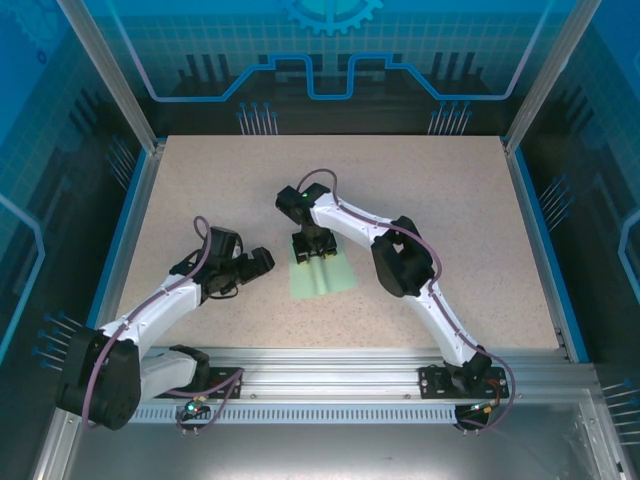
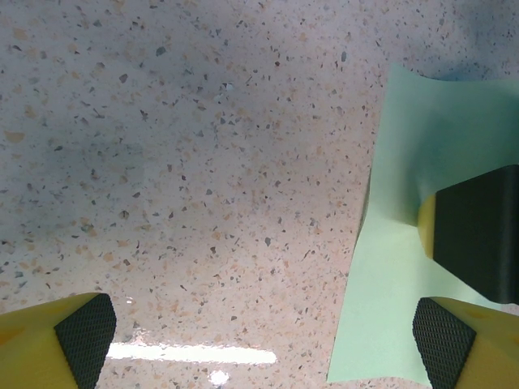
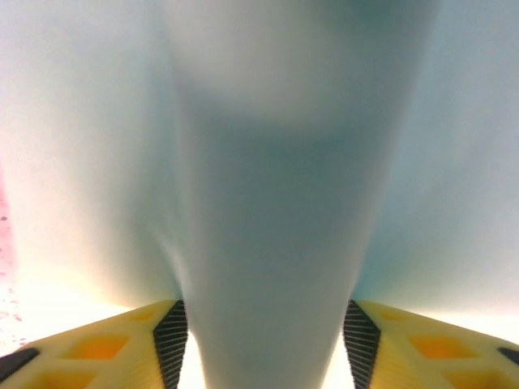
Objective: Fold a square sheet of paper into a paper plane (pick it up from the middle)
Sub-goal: Fold the square sheet of paper in half at the center of the table.
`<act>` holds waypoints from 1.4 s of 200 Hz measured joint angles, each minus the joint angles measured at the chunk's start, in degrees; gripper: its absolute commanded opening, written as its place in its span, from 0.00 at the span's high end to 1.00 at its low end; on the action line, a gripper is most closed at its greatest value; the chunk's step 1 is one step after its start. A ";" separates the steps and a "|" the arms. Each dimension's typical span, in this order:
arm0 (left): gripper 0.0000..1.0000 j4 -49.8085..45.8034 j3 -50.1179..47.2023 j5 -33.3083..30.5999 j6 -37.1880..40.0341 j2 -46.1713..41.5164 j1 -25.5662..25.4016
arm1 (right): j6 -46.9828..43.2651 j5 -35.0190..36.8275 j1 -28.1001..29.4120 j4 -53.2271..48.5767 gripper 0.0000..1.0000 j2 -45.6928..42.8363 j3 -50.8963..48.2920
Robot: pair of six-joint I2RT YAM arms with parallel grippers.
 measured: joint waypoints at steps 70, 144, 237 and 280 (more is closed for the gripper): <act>0.02 -0.24 0.28 0.00 0.00 -0.02 0.00 | -1.95 -2.27 -1.31 0.96 0.68 -7.87 -5.16; 0.02 -0.87 1.51 1.60 0.00 -0.52 0.00 | -2.40 -18.73 -5.70 12.22 0.67 -22.49 -19.02; 0.01 3.78 2.51 13.20 -0.48 -2.08 -3.06 | -1.92 -34.34 -17.66 30.51 0.59 -30.49 -46.29; 0.02 5.92 5.81 13.66 -0.74 2.21 -11.26 | -5.03 -33.99 -20.68 32.02 0.42 -30.95 -51.56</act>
